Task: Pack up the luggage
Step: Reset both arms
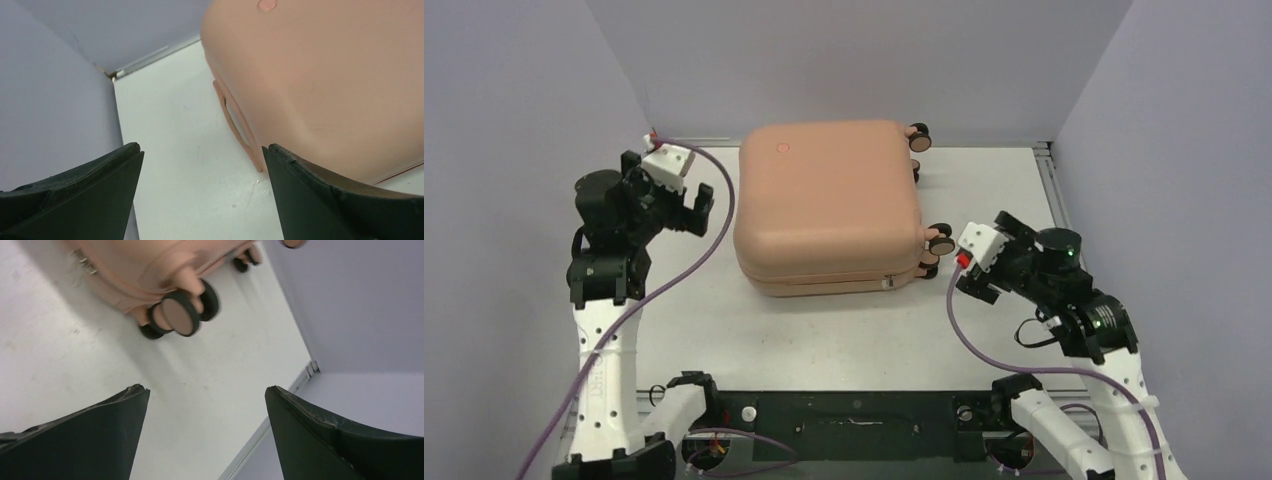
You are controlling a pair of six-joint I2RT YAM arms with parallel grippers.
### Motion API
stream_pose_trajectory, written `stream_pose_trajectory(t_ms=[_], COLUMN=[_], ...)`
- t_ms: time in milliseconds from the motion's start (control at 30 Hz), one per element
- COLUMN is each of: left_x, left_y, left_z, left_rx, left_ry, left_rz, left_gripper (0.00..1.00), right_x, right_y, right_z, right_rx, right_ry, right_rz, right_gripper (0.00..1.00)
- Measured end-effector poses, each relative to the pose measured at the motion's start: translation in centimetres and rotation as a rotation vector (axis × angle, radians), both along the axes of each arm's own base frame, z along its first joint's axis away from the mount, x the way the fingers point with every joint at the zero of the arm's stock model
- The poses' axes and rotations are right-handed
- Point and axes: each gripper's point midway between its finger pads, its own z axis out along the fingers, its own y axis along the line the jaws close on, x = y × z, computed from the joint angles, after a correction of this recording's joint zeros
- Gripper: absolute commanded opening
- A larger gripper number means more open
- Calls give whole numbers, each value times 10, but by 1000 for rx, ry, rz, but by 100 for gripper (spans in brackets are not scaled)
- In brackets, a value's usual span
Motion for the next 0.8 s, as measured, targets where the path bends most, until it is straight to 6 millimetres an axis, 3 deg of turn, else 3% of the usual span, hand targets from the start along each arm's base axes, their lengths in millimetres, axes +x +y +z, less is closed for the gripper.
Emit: stream_pose_trajectory(t_ms=[133, 267, 400, 567, 800], left_x=[-36, -74, -98, -116, -126], left_y=[37, 33, 17, -2, -9], left_z=[-53, -102, -124, -134, -151], left_rx=[-43, -49, -52, -90, -142], left_ry=[80, 164, 200, 194, 182], left_rz=[78, 56, -15, -92, -88], left_gripper=[96, 96, 96, 96, 96], right_x=[5, 8, 4, -16, -33], right_y=[-29, -56, -74, -84, -72], right_z=[29, 34, 35, 54, 64], right_rx=[166, 302, 400, 485, 503], right_ry=[-136, -197, -228, -310, -345], right_rz=[-285, -525, -680, -713, -587], right_gripper=[90, 90, 90, 90, 90])
